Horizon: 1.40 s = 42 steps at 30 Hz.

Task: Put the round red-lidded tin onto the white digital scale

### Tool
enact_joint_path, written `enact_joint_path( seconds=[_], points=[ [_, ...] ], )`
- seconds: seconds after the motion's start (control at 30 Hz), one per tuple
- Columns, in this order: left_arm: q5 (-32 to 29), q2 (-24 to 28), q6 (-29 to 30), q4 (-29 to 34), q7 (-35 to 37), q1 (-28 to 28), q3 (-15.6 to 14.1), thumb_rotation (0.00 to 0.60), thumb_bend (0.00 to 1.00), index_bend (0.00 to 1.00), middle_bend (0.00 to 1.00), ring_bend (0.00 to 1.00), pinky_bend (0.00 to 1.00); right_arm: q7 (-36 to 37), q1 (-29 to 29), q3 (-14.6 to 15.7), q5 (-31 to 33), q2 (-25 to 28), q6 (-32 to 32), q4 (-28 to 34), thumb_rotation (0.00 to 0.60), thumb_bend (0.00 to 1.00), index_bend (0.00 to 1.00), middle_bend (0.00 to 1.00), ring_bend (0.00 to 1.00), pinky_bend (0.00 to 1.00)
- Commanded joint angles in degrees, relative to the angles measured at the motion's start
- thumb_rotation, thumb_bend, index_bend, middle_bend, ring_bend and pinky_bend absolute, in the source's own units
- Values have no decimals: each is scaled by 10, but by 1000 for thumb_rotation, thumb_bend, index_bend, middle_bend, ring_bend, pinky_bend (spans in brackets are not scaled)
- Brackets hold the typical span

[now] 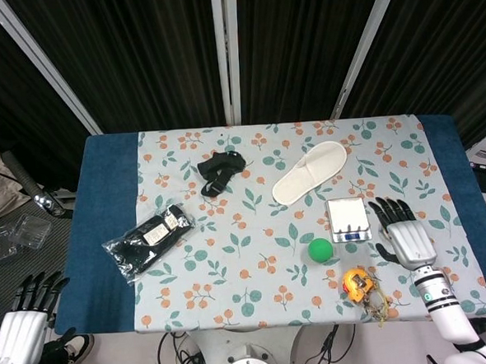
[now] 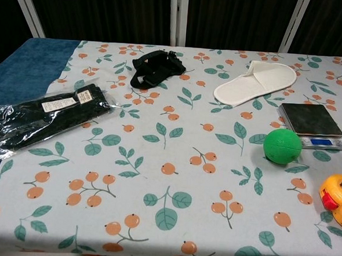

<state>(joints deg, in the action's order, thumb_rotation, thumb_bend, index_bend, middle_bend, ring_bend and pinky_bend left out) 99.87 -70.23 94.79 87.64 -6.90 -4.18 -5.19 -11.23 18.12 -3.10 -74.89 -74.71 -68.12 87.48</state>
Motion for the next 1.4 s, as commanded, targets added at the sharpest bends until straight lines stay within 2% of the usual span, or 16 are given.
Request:
enact_joint_path(
  seconds=[0.03,0.4,0.87,0.97,1.1,1.17,1.27,1.4],
  points=[
    [-1,-1,-3,0,0,0,-2,600,96,162,88,0,20,-56,-4,-13,98,24,50,16,600,76,0,0,0,0],
    [1,4,-7,12,-12,2,-2,600,96,162,88,0,20,-108,37,-30,199,-6,120,-33,600,74,0,27,0,0],
    [-4,4,-7,7,-6,0,-3,600,96,162,88,0,20,-128,67,-33,265,-34,161,-77,600,157,4,92,35,0],
    [-4,4,-7,6,-5,0,-3,600,96,162,88,0,20,-131,71,-27,272,-34,172,-81,600,179,110,181,134,0],
    [-4,4,-5,6,-4,-1,-3,600,96,162,88,0,20,-115,67,-23,252,-31,163,-78,600,228,393,326,284,5],
    [-4,4,-5,5,-4,-1,-3,600,96,162,88,0,20,-101,61,-22,237,-28,153,-77,600,237,472,371,323,23],
    [-3,3,-6,5,-5,0,-3,600,96,163,88,0,20,-85,54,-22,215,-22,135,-72,600,250,538,396,341,39],
    [-2,2,-7,5,-7,1,-2,600,96,163,88,0,20,-54,46,-32,182,-14,101,-61,600,257,553,402,344,40]
  ],
)
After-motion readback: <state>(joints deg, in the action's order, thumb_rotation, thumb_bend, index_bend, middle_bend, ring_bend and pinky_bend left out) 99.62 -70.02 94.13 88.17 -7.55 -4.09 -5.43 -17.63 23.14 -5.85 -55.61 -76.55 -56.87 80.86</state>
